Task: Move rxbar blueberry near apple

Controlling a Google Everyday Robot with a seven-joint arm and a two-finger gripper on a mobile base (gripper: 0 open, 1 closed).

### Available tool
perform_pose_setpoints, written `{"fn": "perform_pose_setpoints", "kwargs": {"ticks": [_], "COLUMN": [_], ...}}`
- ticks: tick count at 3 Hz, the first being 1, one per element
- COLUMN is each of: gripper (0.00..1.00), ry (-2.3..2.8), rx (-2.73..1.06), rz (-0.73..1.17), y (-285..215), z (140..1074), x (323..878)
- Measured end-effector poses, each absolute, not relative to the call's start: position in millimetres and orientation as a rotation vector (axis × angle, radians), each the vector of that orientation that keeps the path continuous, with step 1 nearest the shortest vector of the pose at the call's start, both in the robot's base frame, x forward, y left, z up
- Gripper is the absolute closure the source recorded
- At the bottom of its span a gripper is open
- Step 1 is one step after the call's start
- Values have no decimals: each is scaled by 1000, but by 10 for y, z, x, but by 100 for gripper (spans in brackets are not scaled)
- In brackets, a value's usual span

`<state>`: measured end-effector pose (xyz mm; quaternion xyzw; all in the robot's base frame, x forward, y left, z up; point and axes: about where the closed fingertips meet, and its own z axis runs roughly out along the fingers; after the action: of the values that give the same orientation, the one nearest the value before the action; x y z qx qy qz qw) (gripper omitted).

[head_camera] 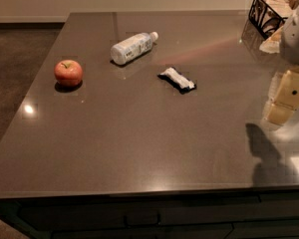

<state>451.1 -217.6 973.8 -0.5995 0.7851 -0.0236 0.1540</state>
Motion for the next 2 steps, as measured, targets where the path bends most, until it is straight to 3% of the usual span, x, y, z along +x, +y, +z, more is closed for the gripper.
{"fn": "perform_pose_setpoints", "kwargs": {"ticks": [2], "gripper": [0], "ry": [2278], "rx": [-1537], "rz": [68], "y": [-1730], "z": [9515], "x": [5474]}}
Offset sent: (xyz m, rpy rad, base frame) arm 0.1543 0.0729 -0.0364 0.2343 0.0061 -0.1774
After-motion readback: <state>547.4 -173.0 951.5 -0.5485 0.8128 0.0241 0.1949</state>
